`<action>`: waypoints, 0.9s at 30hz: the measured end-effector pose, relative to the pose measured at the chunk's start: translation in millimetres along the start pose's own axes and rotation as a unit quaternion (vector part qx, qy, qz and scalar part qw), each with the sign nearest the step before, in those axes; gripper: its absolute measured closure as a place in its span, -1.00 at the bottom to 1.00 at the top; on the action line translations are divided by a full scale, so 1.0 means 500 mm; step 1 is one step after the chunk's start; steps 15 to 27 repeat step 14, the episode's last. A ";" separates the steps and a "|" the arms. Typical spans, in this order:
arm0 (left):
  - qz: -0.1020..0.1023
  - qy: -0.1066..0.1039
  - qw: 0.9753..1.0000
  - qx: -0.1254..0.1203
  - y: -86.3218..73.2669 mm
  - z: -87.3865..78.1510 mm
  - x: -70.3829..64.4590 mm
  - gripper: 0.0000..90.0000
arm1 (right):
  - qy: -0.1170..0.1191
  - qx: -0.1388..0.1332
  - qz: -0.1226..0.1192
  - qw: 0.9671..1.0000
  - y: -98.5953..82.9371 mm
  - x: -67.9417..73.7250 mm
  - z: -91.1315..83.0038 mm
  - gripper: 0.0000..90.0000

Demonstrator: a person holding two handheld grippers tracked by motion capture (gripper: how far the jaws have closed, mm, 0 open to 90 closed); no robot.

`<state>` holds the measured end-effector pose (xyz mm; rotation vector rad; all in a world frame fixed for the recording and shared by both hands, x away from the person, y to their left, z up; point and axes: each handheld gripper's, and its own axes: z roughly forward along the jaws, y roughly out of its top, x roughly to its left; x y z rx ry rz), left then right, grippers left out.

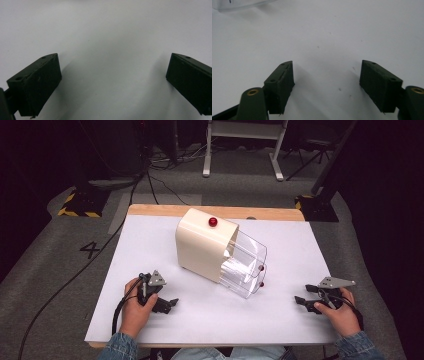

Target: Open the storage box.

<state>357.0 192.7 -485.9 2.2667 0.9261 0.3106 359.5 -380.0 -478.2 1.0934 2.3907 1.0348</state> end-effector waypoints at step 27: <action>0.001 -0.002 1.000 0.002 0.002 0.000 0.001 -1.00 | -0.027 0.000 -0.002 1.000 -0.004 0.008 0.007 -0.72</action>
